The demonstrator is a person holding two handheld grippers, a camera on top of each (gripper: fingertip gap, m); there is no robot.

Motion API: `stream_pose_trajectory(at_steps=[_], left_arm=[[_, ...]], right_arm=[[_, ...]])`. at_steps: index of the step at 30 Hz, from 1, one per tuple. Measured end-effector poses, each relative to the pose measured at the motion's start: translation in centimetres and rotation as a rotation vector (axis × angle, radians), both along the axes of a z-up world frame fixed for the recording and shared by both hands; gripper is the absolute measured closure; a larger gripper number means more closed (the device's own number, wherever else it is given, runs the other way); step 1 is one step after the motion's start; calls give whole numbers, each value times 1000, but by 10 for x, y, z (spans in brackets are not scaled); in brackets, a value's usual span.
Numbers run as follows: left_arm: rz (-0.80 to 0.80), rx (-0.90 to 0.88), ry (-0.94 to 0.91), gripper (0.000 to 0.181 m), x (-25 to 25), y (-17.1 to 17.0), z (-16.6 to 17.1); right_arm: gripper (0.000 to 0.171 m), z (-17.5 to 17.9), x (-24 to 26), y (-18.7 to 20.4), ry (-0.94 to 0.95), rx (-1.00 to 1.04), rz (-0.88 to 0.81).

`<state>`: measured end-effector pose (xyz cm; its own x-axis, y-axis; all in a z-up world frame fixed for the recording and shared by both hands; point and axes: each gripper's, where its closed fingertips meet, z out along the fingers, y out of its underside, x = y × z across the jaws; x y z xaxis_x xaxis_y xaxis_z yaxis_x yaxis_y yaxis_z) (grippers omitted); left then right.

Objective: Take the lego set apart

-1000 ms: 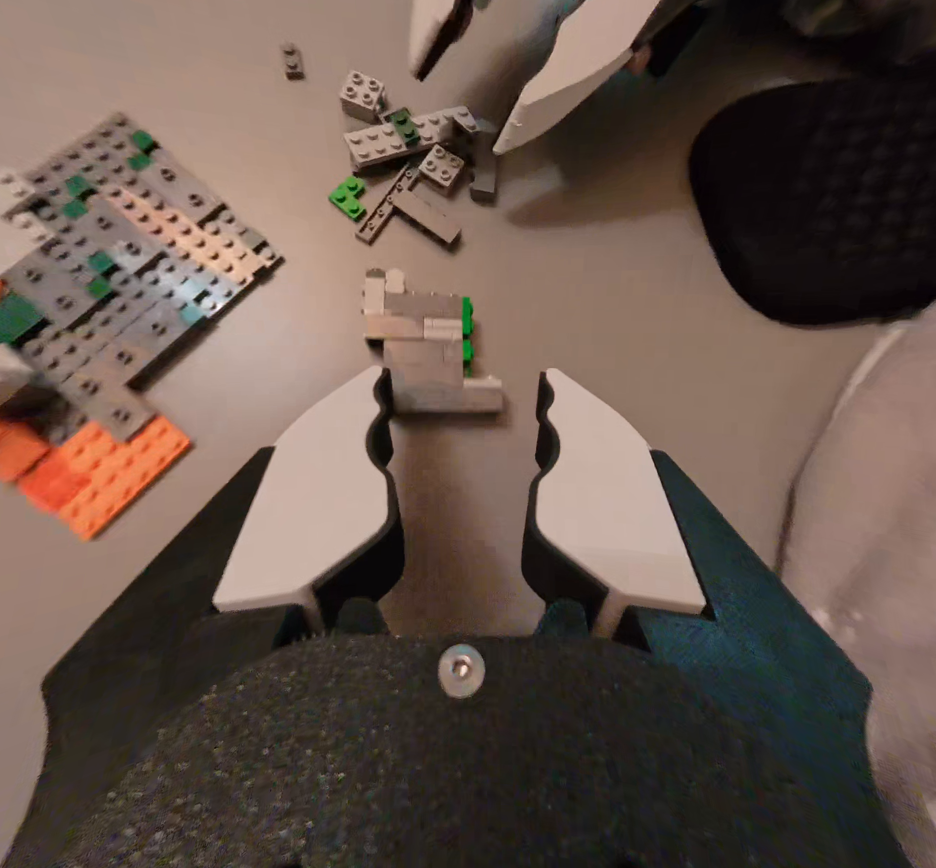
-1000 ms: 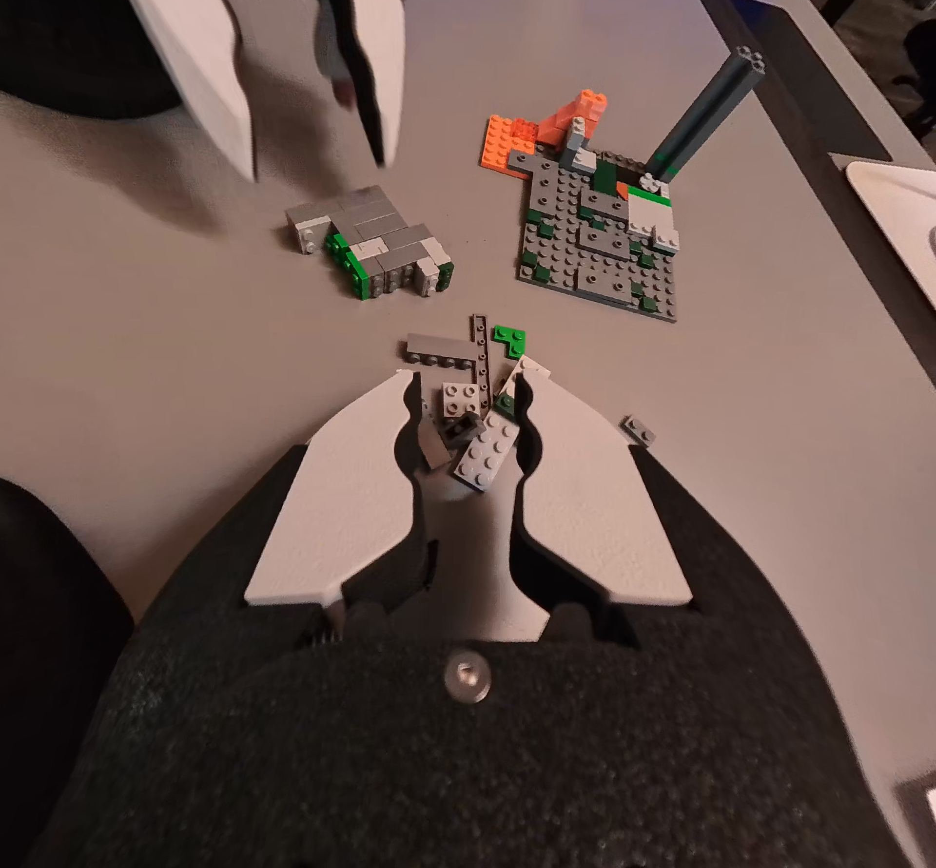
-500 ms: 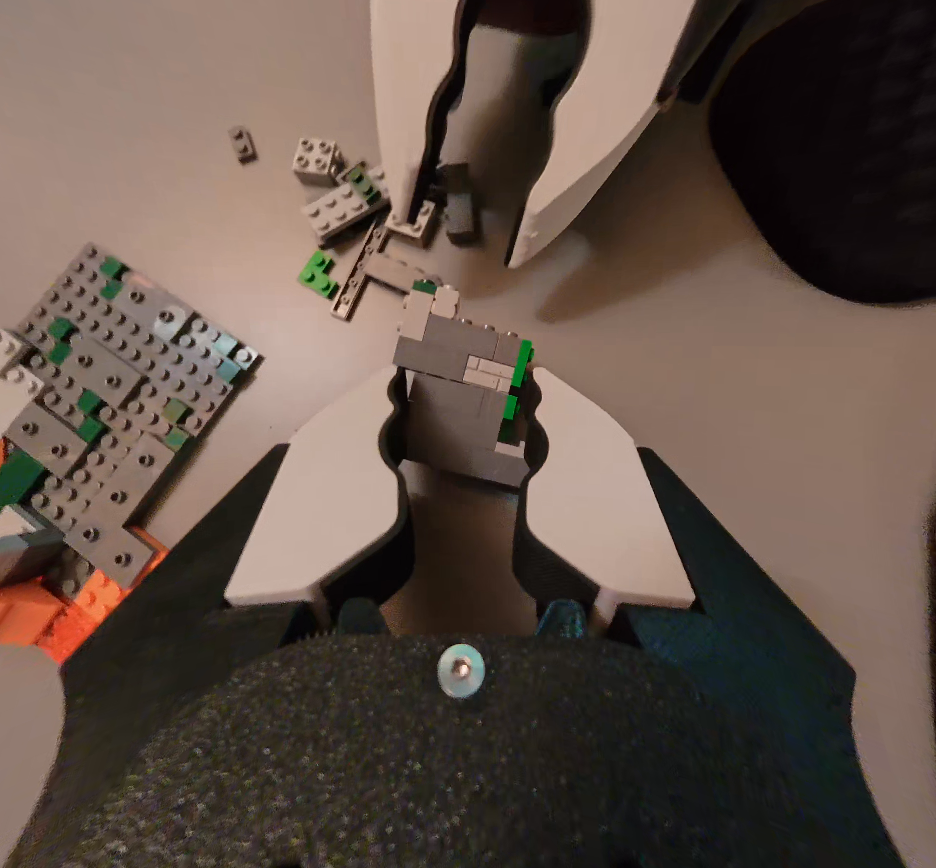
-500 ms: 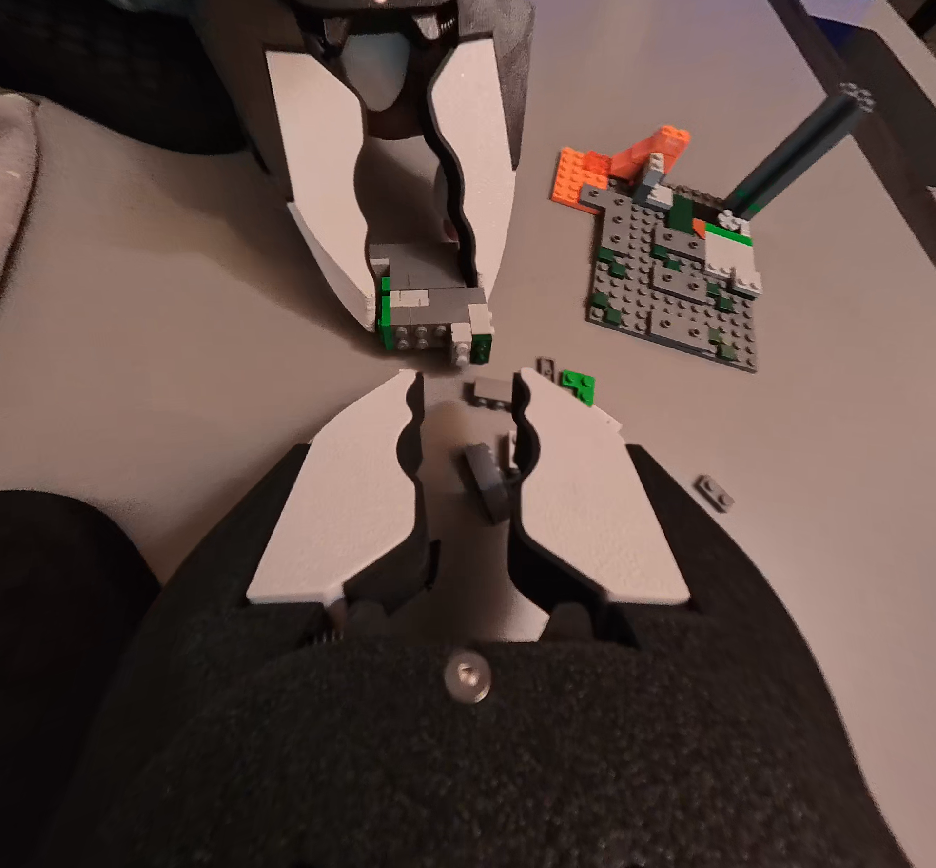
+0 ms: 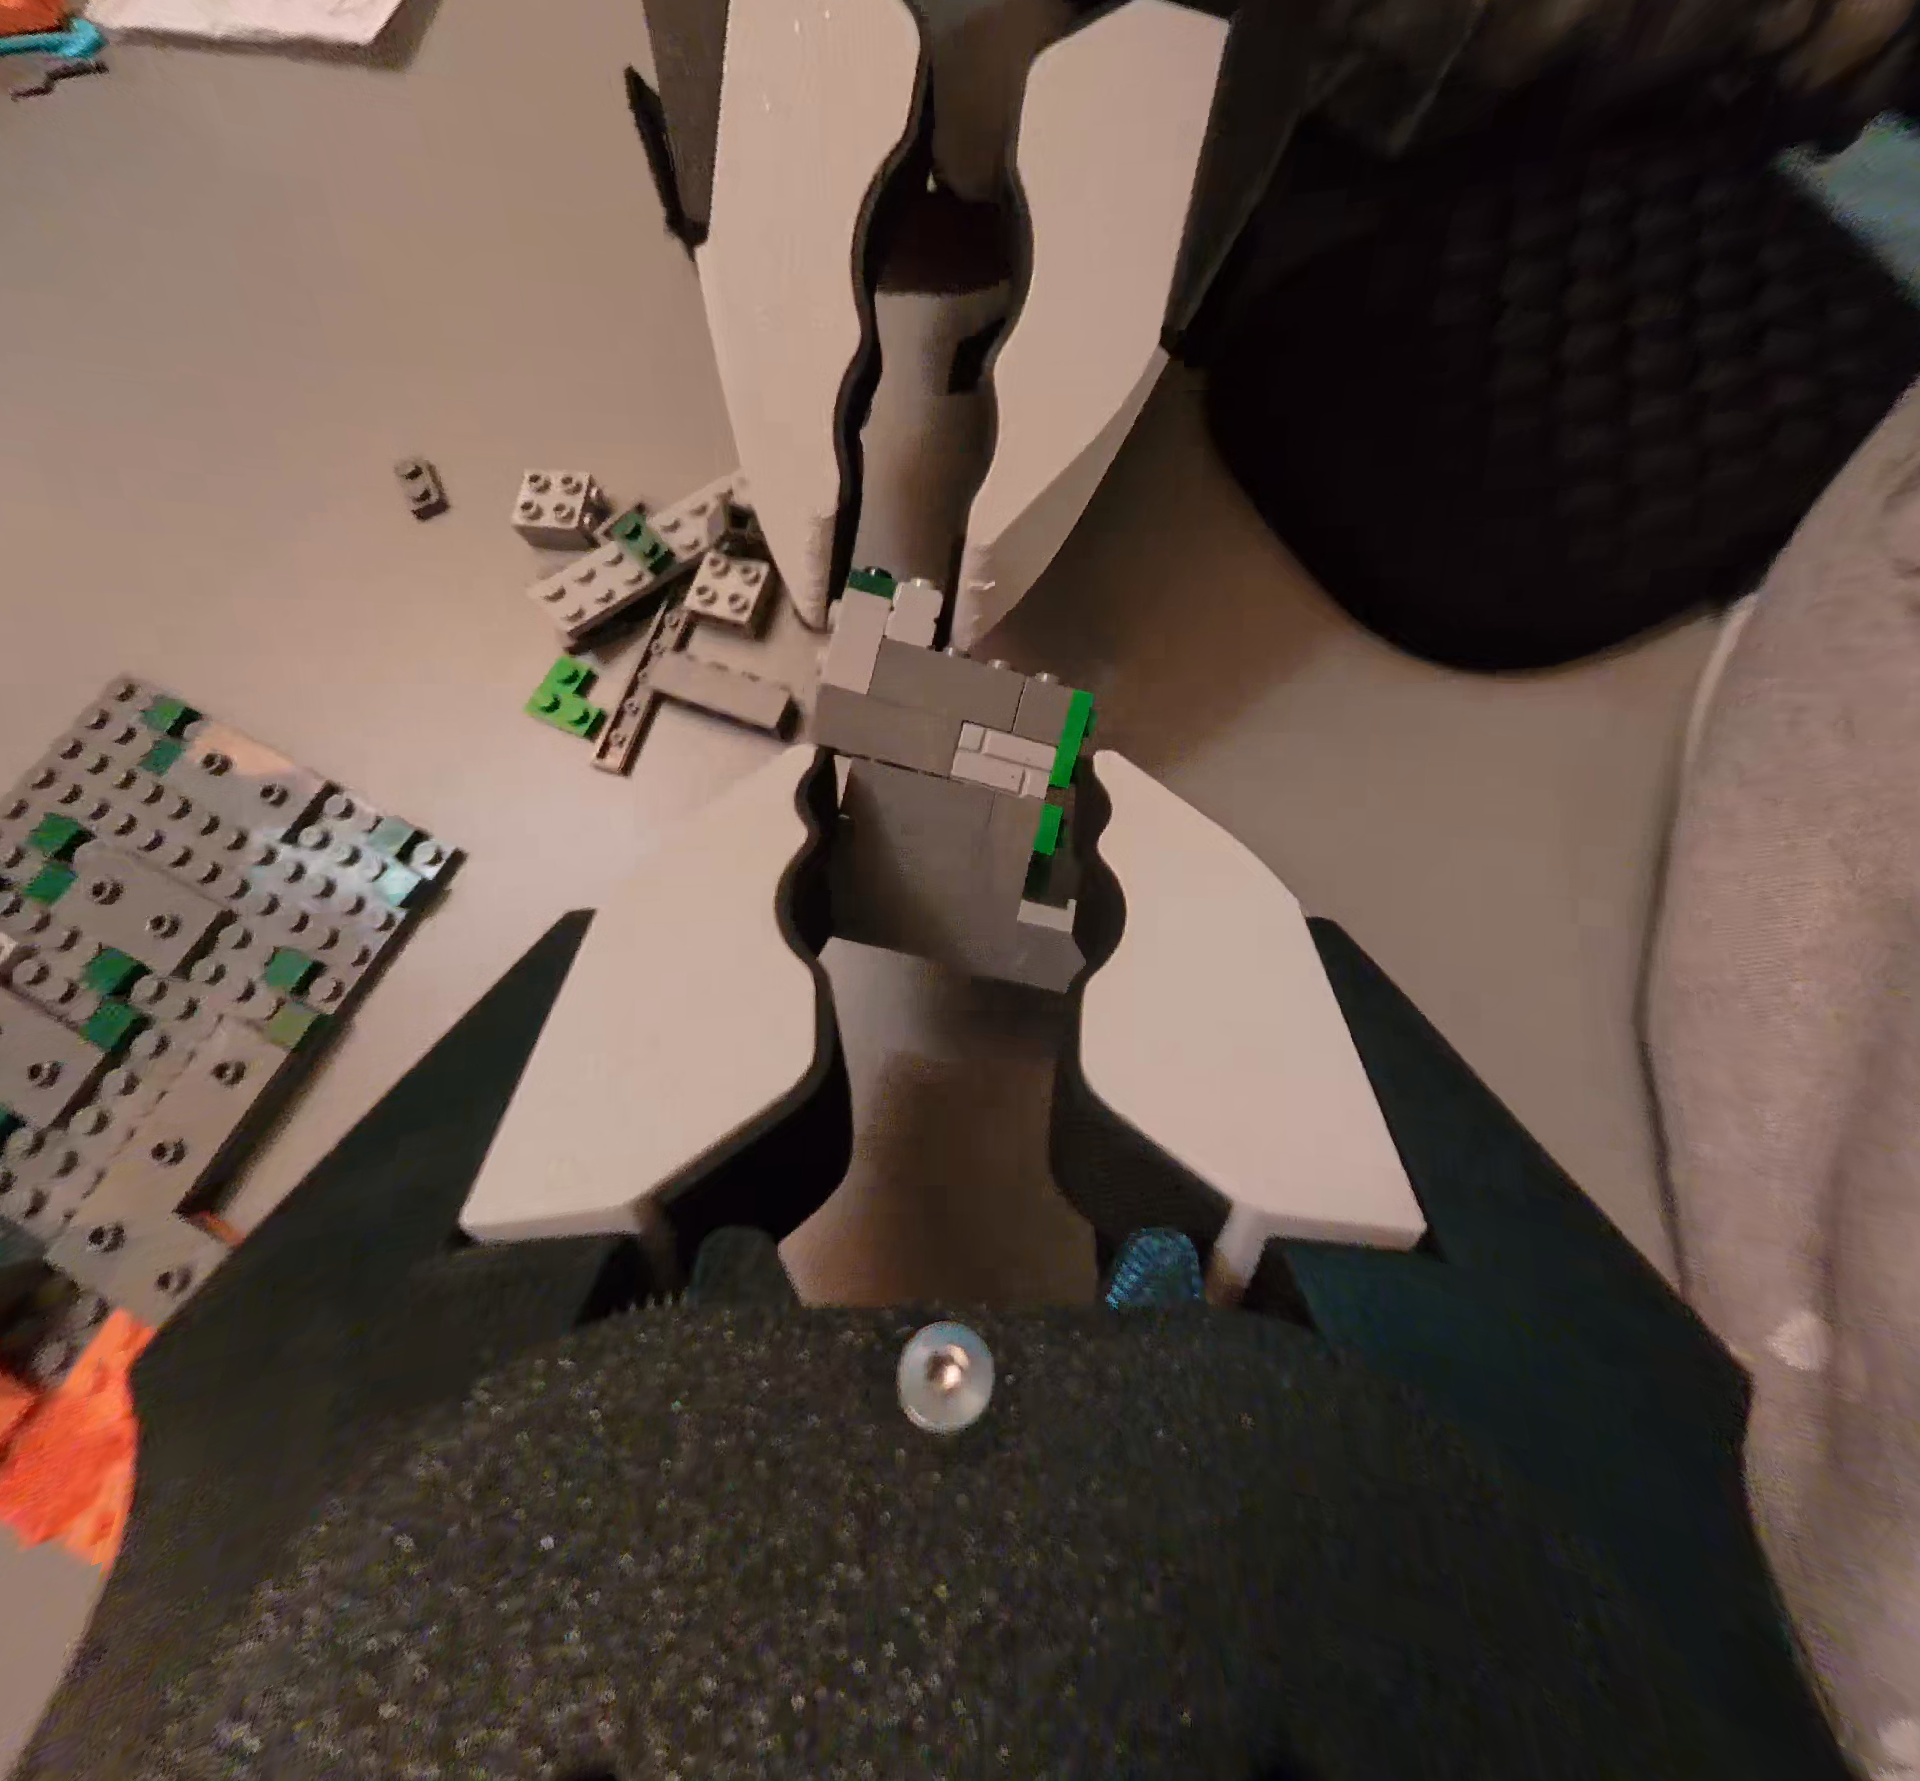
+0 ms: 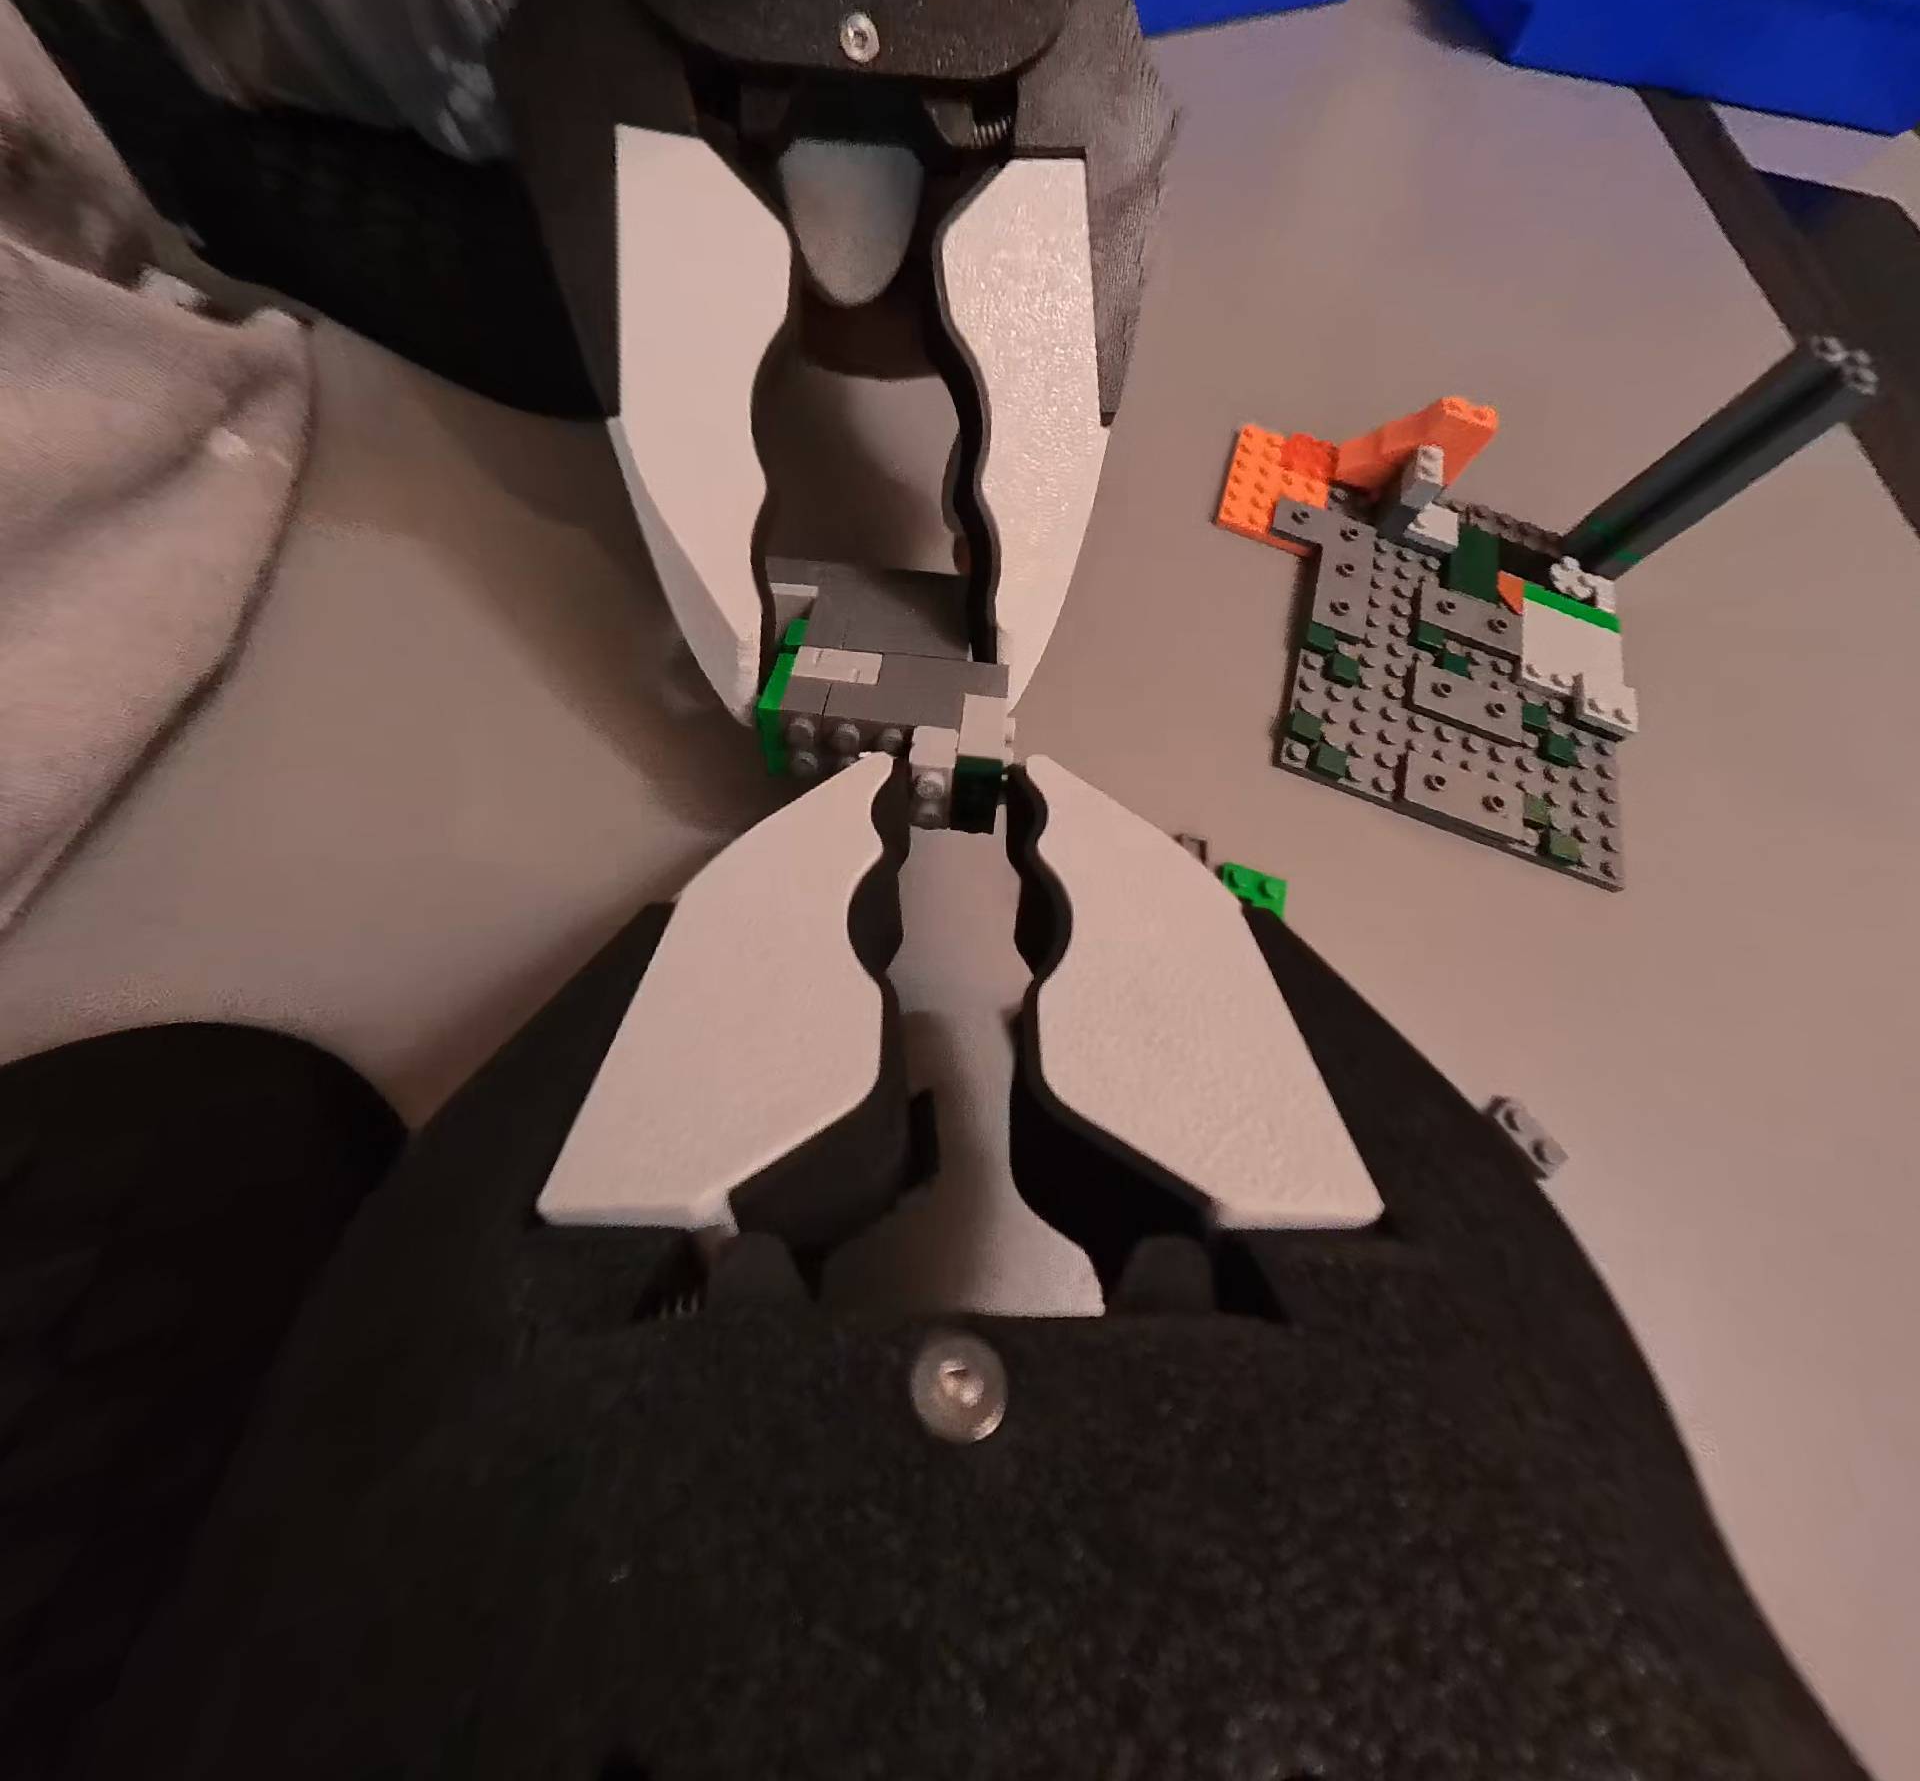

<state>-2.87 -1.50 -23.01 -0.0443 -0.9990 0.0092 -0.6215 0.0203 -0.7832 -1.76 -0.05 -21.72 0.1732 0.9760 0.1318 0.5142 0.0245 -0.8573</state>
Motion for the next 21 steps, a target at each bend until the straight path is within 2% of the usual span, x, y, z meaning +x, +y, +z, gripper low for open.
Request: stream_pose_trajectory(at_steps=[5,7,9,14,21], left_arm=[[-19,-77,-73,138,4,-4,15],[26,-33,19,139,-10,10,1],[66,-124,-21,139,-21,17,-1],[104,-120,-12,139,-12,29,0],[109,-109,26,138,-11,31,-16]], right_arm=[[154,15,6,-3,78,-51,28],[154,21,23,6,95,-41,-18],[154,35,42,12,169,-69,-49],[154,29,32,15,175,-34,-50],[153,17,20,9,129,-16,-39]])
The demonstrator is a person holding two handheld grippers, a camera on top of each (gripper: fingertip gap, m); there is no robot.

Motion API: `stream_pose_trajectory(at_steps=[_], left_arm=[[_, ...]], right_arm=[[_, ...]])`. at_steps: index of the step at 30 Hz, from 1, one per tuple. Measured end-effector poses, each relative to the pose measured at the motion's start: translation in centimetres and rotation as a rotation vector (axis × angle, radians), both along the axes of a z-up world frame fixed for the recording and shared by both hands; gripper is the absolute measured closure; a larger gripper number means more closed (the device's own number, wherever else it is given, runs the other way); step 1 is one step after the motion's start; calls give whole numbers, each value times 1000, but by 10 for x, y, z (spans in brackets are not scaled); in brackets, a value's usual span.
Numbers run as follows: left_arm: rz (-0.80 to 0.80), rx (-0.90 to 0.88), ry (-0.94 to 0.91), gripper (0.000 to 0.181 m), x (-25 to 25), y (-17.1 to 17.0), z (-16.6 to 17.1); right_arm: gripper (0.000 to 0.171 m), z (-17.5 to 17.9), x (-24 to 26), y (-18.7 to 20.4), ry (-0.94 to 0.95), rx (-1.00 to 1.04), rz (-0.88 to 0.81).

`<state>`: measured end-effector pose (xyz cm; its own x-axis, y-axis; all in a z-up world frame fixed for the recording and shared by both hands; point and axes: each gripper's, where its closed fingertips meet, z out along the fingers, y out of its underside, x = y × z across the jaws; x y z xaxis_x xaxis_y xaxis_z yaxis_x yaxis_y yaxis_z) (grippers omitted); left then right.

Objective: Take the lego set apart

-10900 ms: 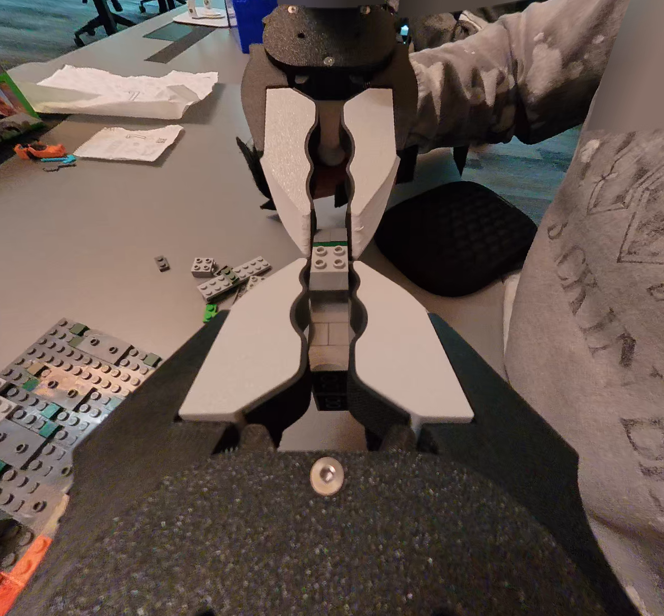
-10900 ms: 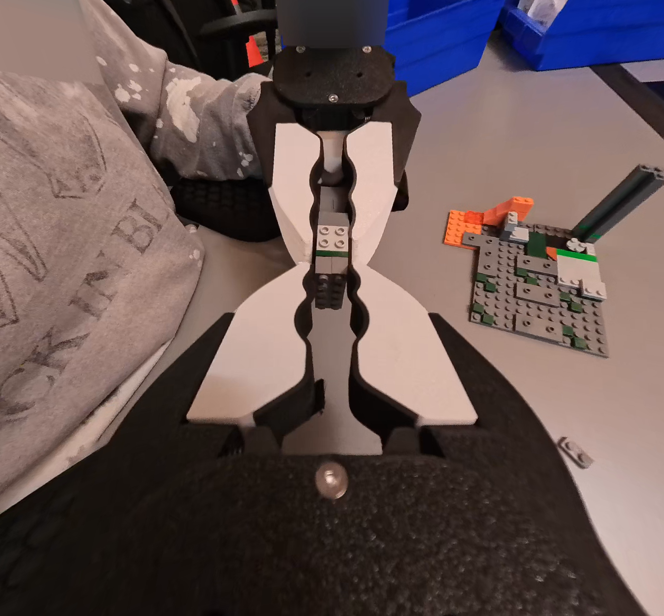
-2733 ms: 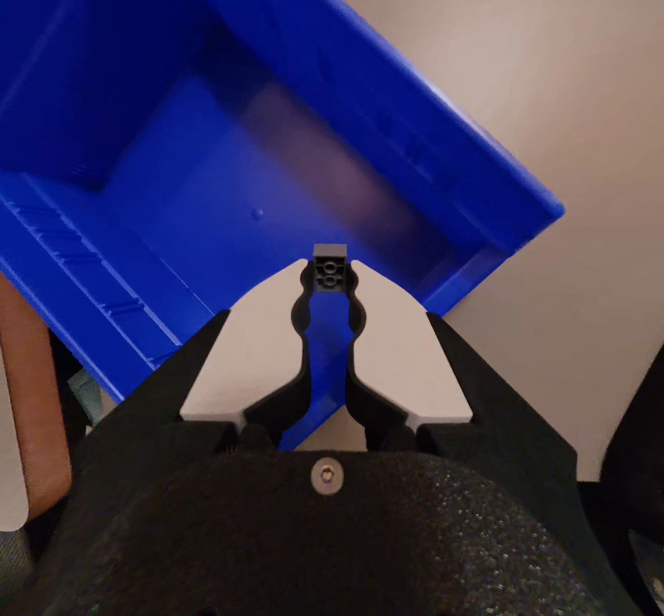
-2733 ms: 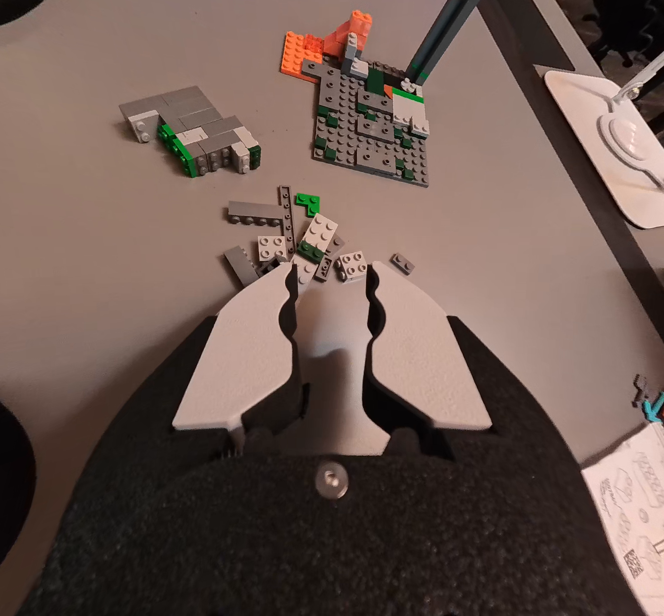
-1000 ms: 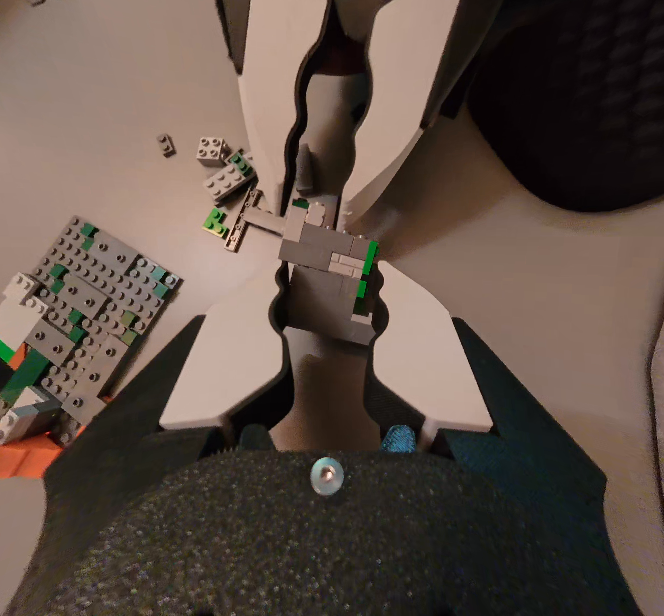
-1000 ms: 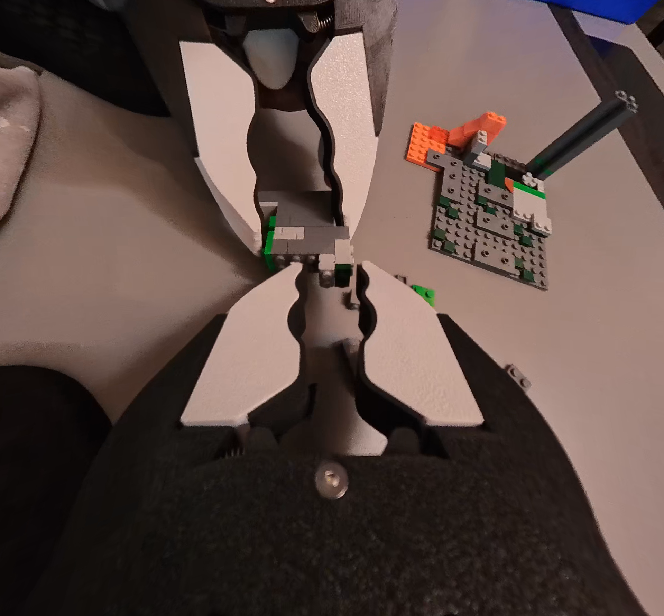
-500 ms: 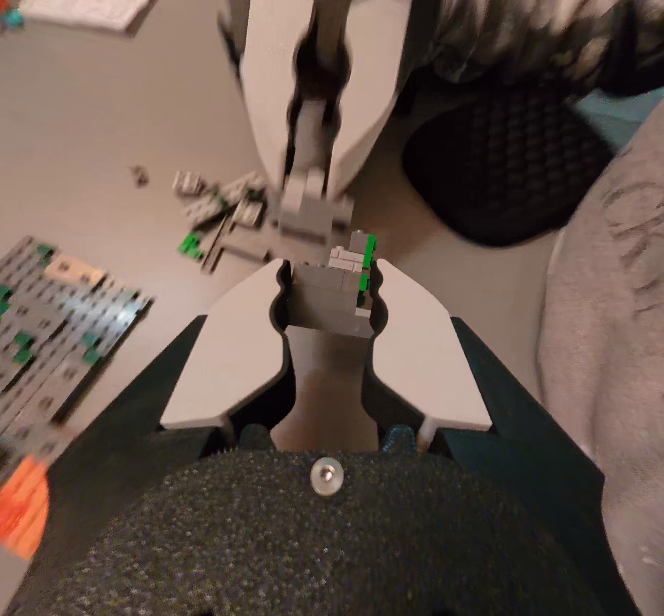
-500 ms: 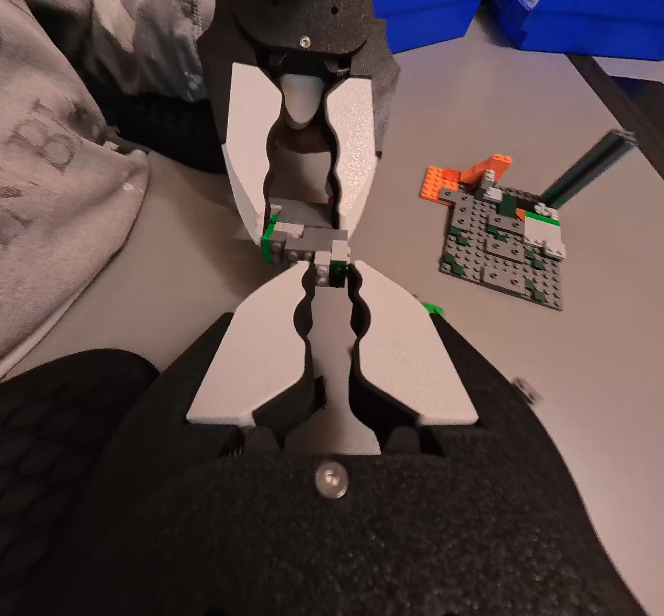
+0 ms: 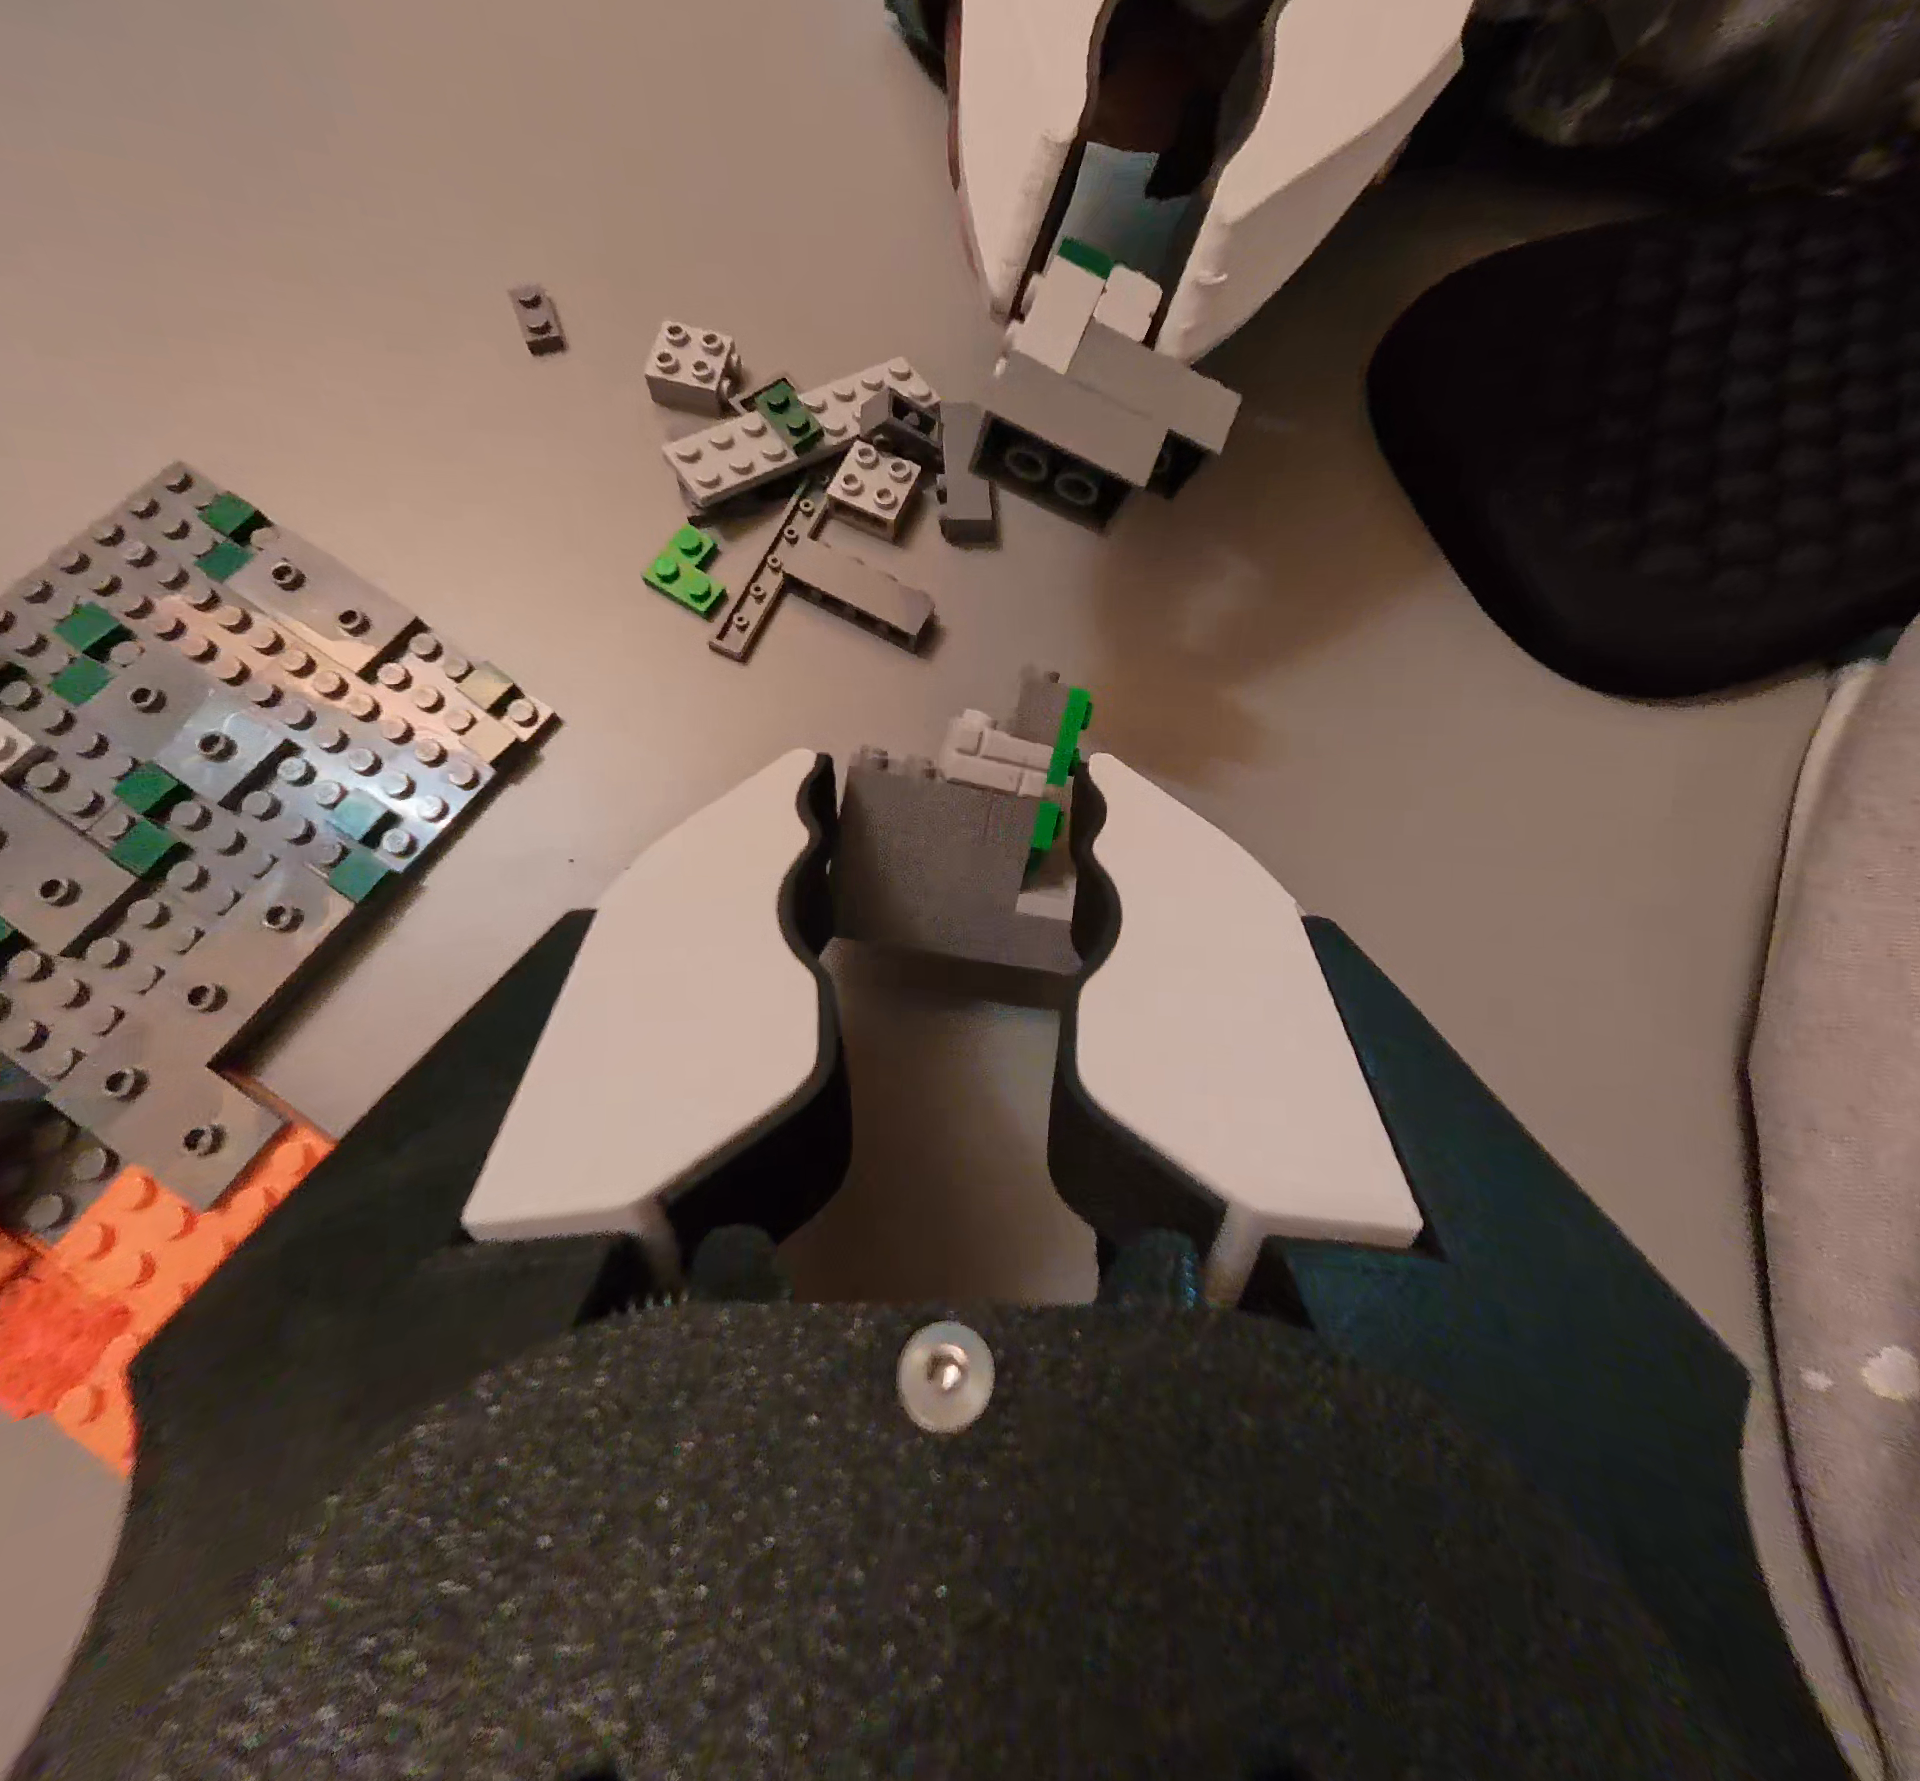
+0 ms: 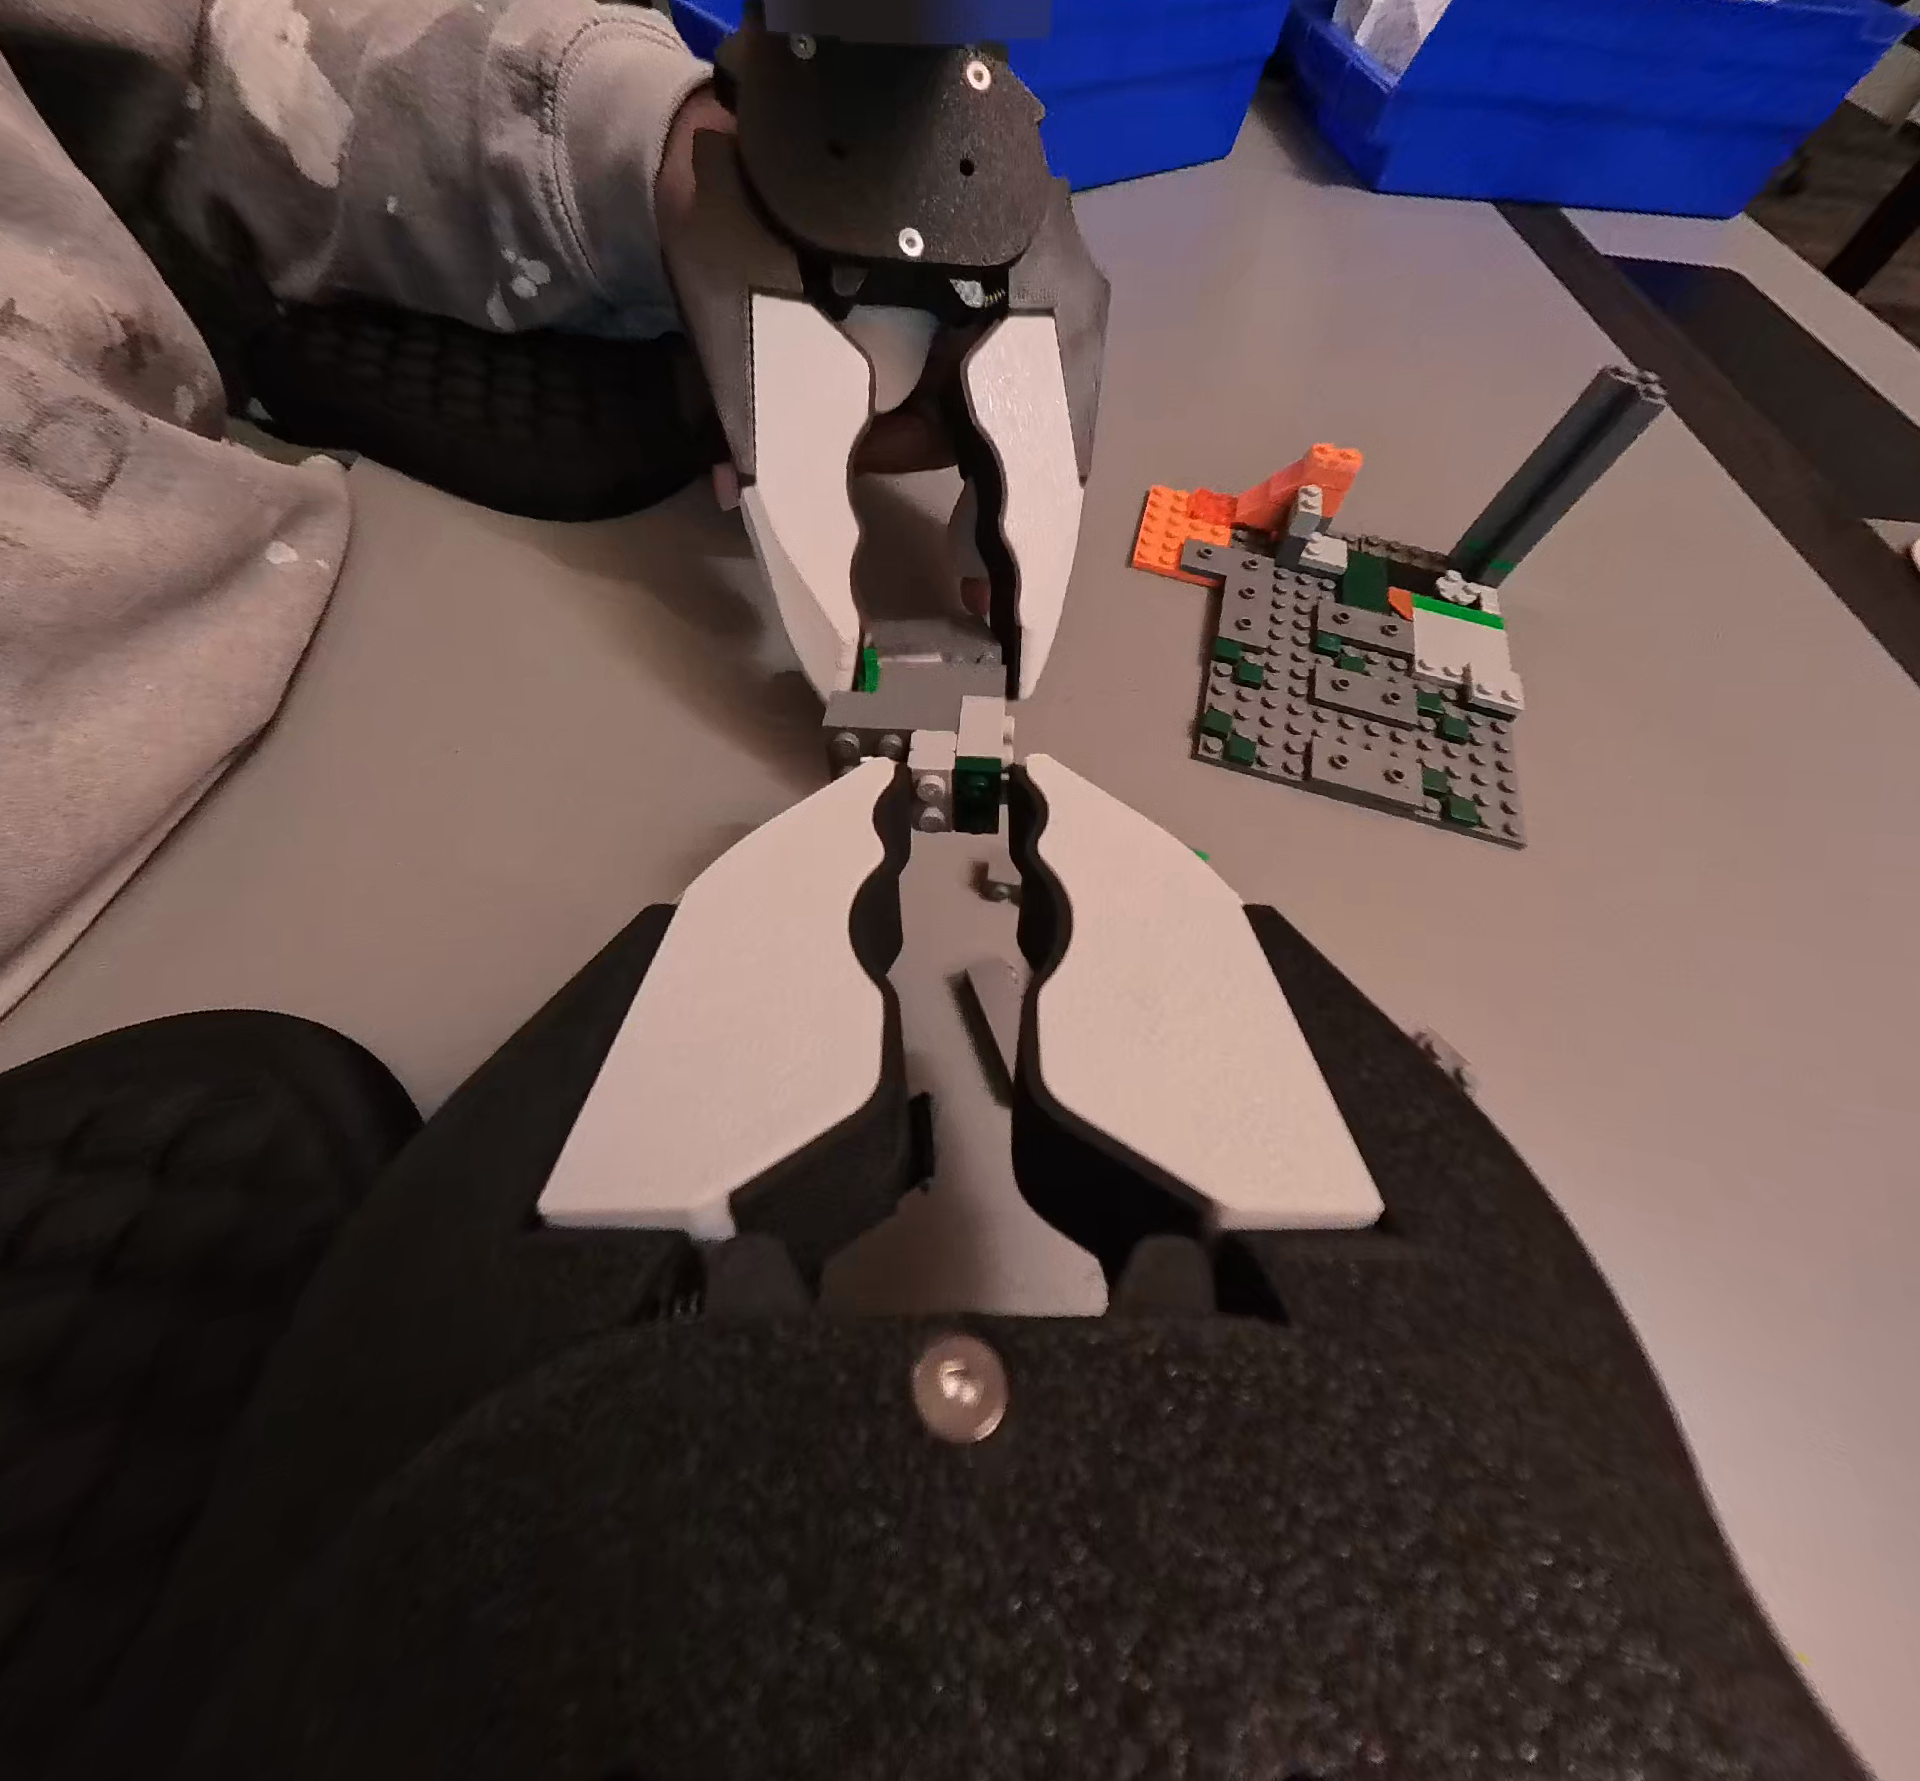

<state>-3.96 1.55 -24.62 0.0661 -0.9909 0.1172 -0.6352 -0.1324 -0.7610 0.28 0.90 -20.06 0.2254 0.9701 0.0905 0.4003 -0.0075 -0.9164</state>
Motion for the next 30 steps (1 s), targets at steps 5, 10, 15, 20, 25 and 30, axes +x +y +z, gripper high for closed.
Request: stream_pose_trajectory(at_steps=[5,10,15,20,25,30], left_arm=[[-20,-55,-102,136,3,-5,17],[-18,-341,-309,144,11,-14,49],[-4,-598,-367,161,15,-18,55],[-4,-752,-433,163,14,-16,64],[-45,-827,-454,156,13,-25,69],[-67,-754,-420,163,11,-25,69]], right_arm=[[154,-4,-7,-3,-26,27,12],[153,-1,-15,-8,-40,124,39],[154,10,-23,-15,-44,289,59],[154,21,-26,-17,-23,394,53],[154,27,-26,-17,10,409,46],[154,30,-26,-18,40,352,42]])
